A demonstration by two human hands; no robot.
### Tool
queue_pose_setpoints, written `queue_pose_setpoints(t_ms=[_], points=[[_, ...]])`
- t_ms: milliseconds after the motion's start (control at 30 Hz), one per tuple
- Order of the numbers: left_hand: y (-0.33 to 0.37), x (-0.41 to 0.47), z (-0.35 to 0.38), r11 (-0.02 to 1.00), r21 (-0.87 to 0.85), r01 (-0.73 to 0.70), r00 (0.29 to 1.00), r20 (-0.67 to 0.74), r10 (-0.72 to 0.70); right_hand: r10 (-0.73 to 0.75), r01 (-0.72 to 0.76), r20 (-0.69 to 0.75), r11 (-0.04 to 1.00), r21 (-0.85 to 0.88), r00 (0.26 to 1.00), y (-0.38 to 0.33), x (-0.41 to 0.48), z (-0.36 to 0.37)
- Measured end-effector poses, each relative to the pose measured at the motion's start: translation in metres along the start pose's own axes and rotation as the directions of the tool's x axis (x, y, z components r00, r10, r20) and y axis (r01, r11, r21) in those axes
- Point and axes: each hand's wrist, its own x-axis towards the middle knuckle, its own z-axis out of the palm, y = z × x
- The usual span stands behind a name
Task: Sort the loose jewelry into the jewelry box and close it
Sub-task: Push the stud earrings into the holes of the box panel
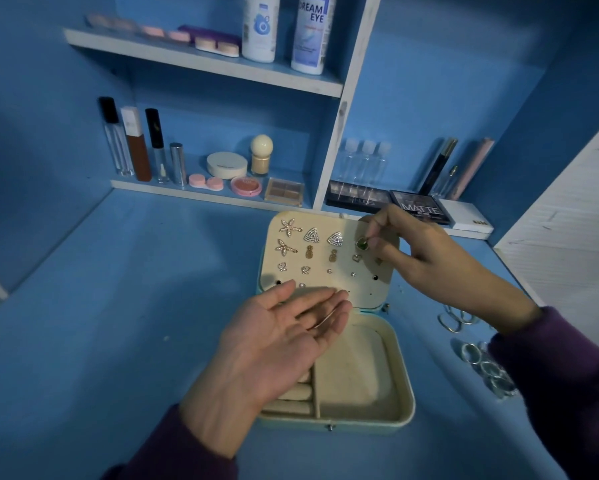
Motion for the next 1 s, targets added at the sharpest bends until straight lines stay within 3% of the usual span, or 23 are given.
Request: queue_pose_setpoints(t_ms=[133,333,433,533,800,1000], points=[[-0.001,-0.002,-0.002,0.999,-0.034,0.003,1.000,0.013,-0.003,-0.033,0.033,0.003,0.999,0.038,0.999,-0.007,-0.009,-0.010],[-0.005,-0.008,-0.009,0.996,-0.092,0.013,1.000,0.018,-0.012,0.042,-0.086,0.132,0.935,0.344,0.990,-0.021,-0.024,-0.033],[-0.006,-0.010,-0.012,0.995,-0.095,0.009,1.000,0.017,-0.007,0.037,-0.086,0.128,0.911,0.403,0.991,-0.026,-0.023,-0.037],[-0.006,-0.010,-0.014,0.997,-0.078,-0.007,1.000,0.019,0.008,0.051,-0.097,0.140,0.932,0.350,0.989,-0.019,-0.014,-0.032],[-0.007,-0.012,-0.011,0.999,0.021,-0.034,0.999,0.010,0.034,0.072,-0.119,0.356,0.987,0.112,0.932,-0.002,0.016,0.014],[-0.010,-0.013,-0.013,0.999,-0.001,-0.049,0.999,-0.004,0.049,0.108,-0.174,0.481,0.980,0.095,0.870,-0.001,0.025,0.025]])
